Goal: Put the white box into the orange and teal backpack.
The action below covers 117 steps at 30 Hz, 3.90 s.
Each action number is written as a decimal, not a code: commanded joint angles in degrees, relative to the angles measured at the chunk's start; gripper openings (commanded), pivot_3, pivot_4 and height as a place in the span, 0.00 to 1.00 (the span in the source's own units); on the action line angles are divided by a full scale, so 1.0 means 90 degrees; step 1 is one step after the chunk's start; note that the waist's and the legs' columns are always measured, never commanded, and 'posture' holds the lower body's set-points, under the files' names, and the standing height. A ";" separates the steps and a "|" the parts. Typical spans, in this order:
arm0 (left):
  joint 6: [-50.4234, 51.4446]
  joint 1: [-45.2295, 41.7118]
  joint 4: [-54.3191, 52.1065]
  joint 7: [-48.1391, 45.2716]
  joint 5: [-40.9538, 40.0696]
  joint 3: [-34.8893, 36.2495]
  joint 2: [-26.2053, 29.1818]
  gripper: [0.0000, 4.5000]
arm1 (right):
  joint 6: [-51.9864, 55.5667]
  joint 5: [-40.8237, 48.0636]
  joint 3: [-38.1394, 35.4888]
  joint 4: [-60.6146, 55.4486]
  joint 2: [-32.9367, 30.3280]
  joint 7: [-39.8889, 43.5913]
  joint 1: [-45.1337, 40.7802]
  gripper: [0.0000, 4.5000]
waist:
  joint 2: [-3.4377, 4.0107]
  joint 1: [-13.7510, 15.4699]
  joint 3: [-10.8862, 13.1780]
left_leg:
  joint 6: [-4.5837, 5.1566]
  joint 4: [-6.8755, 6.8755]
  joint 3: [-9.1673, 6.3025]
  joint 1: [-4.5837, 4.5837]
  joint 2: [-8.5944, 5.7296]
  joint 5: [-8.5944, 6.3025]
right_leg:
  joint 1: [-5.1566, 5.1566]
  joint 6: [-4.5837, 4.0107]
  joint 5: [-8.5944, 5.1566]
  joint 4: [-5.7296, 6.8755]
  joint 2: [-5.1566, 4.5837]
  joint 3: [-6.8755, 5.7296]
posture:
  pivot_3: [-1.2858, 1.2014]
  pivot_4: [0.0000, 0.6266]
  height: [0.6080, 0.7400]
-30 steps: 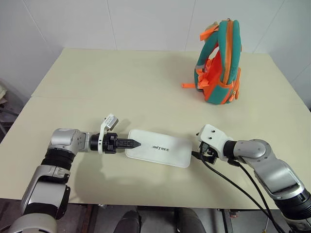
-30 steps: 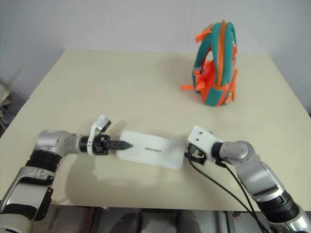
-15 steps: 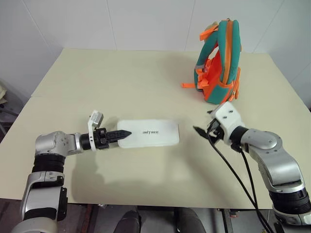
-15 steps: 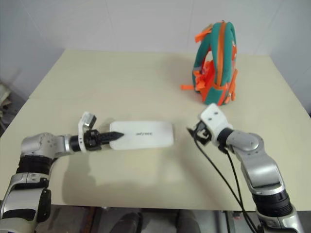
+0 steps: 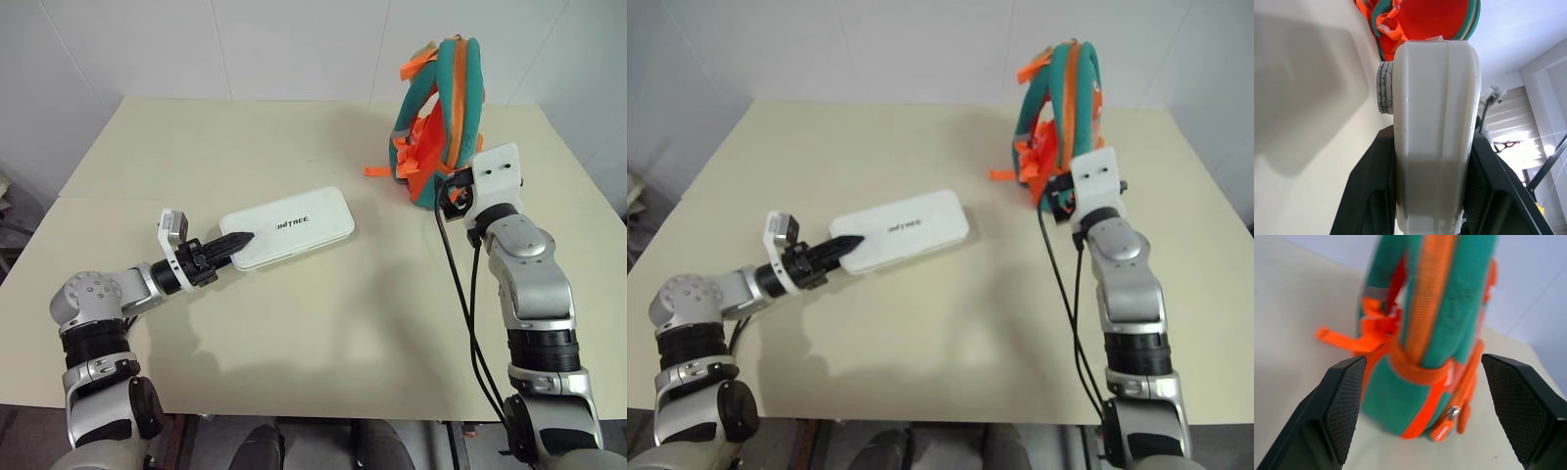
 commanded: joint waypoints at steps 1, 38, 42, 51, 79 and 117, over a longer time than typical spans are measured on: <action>0.0486 -0.0033 -0.0562 0.0393 -0.0456 0.0456 -0.0142 0.29 | -0.0604 -0.0114 -0.0070 0.0505 0.0128 -0.0315 -0.0387 1.00 | 0.0000 -0.0028 0.0000 | 0.0000 0.0000 0.0001 0.0000 0.0000 0.0000 | 0.0000 0.0000 0.0000 0.0000 0.0000 0.0000 | 0.52 0.24 1.00; 0.0767 0.0551 -0.1312 0.1265 -0.1421 0.0679 -0.0115 0.29 | -0.2286 -0.0005 -0.0090 0.3977 0.0614 -0.0989 -0.2129 0.11 | 0.0000 -0.0149 0.0000 | -0.0005 -0.0005 0.0025 0.0008 0.0000 0.0001 | 0.0000 0.0010 0.0007 -0.0011 0.0005 0.0032 | 0.52 0.24 1.00; 0.0634 0.0485 -0.1132 0.1223 -0.1310 0.0651 0.0060 0.29 | -0.2119 0.0087 -0.0142 0.3662 0.0566 -0.0850 -0.2050 0.11 | 0.0000 -0.0158 0.0000 | -0.0005 -0.0007 0.0025 0.0009 0.0000 0.0001 | -0.0001 0.0011 0.0008 -0.0011 0.0006 0.0032 | 0.52 0.24 1.00; 0.0045 0.0391 -0.0443 0.0945 -0.1060 0.0345 0.0636 0.29 | -0.0881 0.0583 -0.0403 0.1582 0.0326 -0.0351 -0.1257 0.11 | 0.0001 -0.0154 0.0000 | -0.0008 -0.0015 0.0025 0.0004 0.0001 -0.0002 | -0.0010 0.0011 0.0007 -0.0020 0.0008 0.0034 | 0.52 0.24 1.00; -0.1703 -0.1105 0.2536 -0.1156 0.0539 -0.1527 0.1741 0.29 | 0.3182 0.3399 -0.2096 -0.5222 -0.0609 0.0945 0.2289 0.11 | 0.0001 -0.0031 0.0001 | 0.0014 -0.0011 0.0043 -0.0011 0.0004 -0.0015 | -0.0020 0.0014 0.0010 -0.0029 0.0011 0.0040 | 0.52 0.24 1.00; -0.1656 -0.1372 0.2755 -0.2148 0.1108 -0.1761 0.1630 0.29 | 0.3235 0.4647 -0.3269 -0.6118 -0.2371 0.1875 0.4647 1.00 | -0.0003 0.0081 0.0001 | 0.0031 0.0006 0.0046 0.0000 0.0012 -0.0024 | -0.0003 0.0019 0.0013 -0.0019 0.0022 0.0041 | 0.52 0.24 1.00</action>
